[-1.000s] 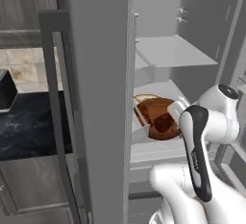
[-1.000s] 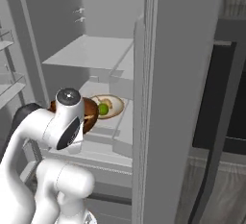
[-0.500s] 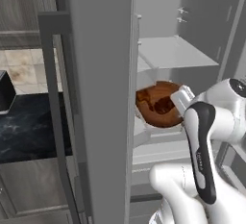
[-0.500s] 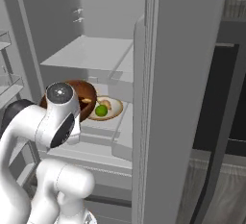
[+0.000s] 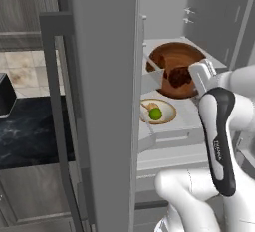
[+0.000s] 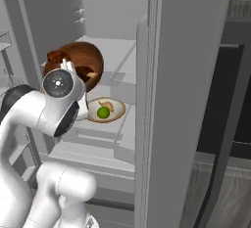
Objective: Place the bowl with the onion and lime on the second highest shelf of the fridge. Place the bowl with the steak and chicken drumstick on the top shelf of the fridge.
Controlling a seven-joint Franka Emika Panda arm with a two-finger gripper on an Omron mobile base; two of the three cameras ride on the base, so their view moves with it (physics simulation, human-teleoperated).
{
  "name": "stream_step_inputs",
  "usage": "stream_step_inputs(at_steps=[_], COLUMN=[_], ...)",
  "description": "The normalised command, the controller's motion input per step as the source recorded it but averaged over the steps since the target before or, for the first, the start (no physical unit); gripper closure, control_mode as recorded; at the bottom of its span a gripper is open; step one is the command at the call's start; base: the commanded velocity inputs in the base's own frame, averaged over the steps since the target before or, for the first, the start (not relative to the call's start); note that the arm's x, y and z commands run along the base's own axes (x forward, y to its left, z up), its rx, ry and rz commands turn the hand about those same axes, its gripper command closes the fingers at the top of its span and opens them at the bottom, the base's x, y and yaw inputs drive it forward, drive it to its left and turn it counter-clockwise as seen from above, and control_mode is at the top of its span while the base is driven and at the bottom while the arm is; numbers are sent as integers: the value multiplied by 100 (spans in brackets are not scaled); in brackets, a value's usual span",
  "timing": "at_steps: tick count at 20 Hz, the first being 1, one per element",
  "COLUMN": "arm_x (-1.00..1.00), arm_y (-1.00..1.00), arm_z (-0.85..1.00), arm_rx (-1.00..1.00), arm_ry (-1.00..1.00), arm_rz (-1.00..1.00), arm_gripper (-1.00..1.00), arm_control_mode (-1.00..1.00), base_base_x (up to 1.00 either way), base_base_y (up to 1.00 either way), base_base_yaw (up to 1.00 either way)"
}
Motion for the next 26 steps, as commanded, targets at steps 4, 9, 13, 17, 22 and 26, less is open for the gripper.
stream_step_inputs(at_steps=[4,9,13,17,22,26], arm_x=[100,100,100,100,100,88], arm_y=[-22,-9,0,0,0,0], arm_z=[62,13,0,0,0,0], arm_rx=[0,0,0,0,0,0], arm_ry=[-16,1,15,13,15,8], arm_rz=[0,0,0,-1,-4,-4], arm_gripper=[100,100,100,100,100,-100], arm_control_mode=[-100,-100,-100,-100,-100,-100], base_base_x=[0,0,0,0,0,0], base_base_y=[0,0,0,0,0,0], base_base_yaw=[0,0,0,0,0,0])
